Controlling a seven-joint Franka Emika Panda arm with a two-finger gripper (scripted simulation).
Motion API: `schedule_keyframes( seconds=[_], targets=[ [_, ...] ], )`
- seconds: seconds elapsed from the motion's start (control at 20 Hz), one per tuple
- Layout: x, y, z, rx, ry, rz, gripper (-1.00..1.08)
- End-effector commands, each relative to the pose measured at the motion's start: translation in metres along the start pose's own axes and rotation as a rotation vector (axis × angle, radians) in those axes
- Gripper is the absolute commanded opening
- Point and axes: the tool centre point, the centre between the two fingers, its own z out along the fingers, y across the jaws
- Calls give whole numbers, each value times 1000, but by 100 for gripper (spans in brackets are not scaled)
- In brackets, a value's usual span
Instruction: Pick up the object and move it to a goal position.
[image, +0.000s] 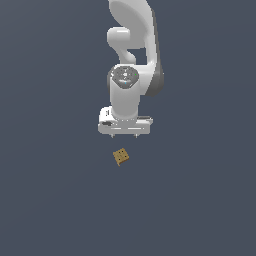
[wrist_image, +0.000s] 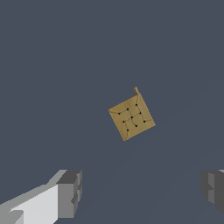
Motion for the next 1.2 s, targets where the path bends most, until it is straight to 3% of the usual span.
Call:
schedule_keyframes(
  seconds=[0.0, 0.45, 1.15],
  targets=[
    [0, 0, 0, 0, 0, 0, 100],
    [7, 9, -17, -25, 14, -30, 100],
    [12, 9, -3, -20, 20, -91, 100]
  ],
)
